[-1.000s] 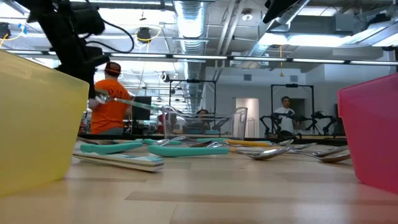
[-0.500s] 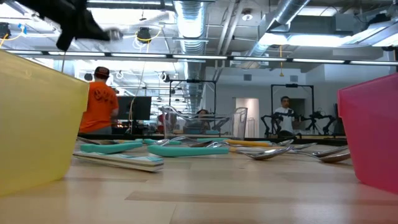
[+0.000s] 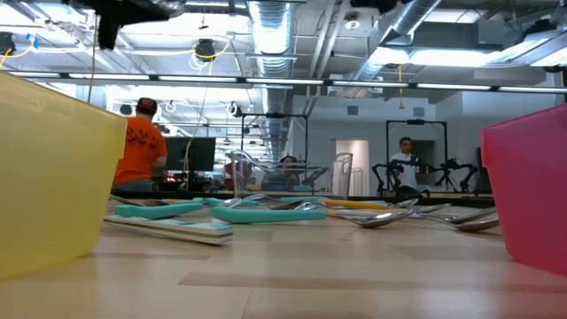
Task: Sort silverware by color (type)
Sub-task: Put the white and blue spoon into the red bin
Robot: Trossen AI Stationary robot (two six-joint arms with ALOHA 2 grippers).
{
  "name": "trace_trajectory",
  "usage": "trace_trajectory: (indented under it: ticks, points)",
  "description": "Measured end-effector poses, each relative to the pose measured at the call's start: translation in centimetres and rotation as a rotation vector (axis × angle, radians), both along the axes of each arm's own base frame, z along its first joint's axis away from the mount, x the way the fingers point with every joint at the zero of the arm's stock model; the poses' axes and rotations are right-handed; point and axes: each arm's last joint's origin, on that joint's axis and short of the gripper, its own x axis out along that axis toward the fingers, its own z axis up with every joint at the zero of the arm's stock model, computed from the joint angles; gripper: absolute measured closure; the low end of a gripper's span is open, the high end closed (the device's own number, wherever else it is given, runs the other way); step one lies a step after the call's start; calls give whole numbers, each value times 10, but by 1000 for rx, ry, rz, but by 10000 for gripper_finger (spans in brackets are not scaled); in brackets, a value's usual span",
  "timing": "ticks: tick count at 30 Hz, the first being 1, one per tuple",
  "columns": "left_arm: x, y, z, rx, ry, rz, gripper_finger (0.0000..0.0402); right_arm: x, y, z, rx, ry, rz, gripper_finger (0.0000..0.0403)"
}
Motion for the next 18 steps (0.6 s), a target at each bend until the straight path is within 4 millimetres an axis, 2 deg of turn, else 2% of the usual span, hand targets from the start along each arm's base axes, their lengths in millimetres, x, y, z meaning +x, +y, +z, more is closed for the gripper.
trace_trajectory:
  ticks: [4, 8, 13, 18]
  points:
    - [24, -9, 9, 94, -53, -90, 401, -22, 6, 0, 59, -182, 13, 337]
    - [54, -22, 6, 157, -46, -173, 401, -34, 16, -8, 79, -290, 47, 337]
    - [86, -39, -9, 176, 21, -258, 401, -39, 29, -29, 94, -272, 112, 337]
    - [111, -58, -17, 198, -23, -326, 401, -29, 49, -56, 126, -237, 208, 330]
